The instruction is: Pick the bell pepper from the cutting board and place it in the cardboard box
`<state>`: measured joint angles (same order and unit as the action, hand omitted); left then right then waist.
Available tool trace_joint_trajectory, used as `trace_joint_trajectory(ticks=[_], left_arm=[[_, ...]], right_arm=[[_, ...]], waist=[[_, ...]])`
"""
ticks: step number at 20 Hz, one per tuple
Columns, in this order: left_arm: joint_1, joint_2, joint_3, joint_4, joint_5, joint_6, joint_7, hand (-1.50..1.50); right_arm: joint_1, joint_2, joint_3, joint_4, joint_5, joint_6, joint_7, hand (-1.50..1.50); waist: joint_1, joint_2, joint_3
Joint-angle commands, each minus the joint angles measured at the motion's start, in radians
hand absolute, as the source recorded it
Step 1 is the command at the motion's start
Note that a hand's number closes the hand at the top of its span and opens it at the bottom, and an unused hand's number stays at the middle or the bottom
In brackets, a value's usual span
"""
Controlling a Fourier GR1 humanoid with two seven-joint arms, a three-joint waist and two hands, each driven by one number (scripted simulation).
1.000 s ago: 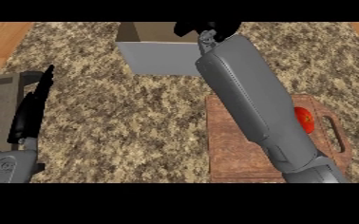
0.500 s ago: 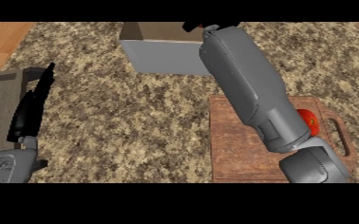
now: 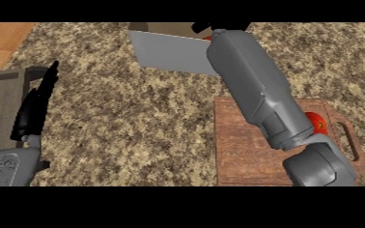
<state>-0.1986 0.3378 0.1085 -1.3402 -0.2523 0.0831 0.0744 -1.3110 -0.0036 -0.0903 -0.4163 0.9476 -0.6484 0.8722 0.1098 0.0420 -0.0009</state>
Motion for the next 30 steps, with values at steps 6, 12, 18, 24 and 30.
trace_joint_trajectory(ticks=[6, 12, 18, 24, 30], left_arm=[[0.013, 0.008, 0.017, -0.01, 0.008, -0.004, 0.01, 0.0], [0.043, 0.007, 0.041, 0.024, 0.006, 0.013, -0.014, 0.0], [0.073, 0.034, 0.077, 0.04, 0.013, 0.0, -0.021, 0.0], [0.115, 0.006, 0.078, 0.019, 0.002, 0.029, -0.016, 0.0], [0.187, 0.038, 0.123, -0.012, 0.032, 0.009, -0.042, 0.0]], right_arm=[[-0.025, -0.011, -0.043, 0.019, 0.003, -0.3, -0.147, -1.5], [0.012, 0.003, -0.068, -0.047, -0.074, -0.431, -0.235, -1.5], [0.079, 0.003, 0.011, -0.149, -0.126, -0.449, -0.199, -1.5], [0.333, 0.003, 0.104, -0.438, -0.073, -0.373, -0.113, -1.5], [0.563, -0.013, 0.176, -0.784, 0.019, -0.2, -0.018, -1.5]], waist=[[-0.022, -0.011, 0.001], [-0.064, -0.029, 0.001], [-0.1, -0.046, 0.001], [-0.153, -0.064, 0.0], [-0.178, -0.074, -0.001]])
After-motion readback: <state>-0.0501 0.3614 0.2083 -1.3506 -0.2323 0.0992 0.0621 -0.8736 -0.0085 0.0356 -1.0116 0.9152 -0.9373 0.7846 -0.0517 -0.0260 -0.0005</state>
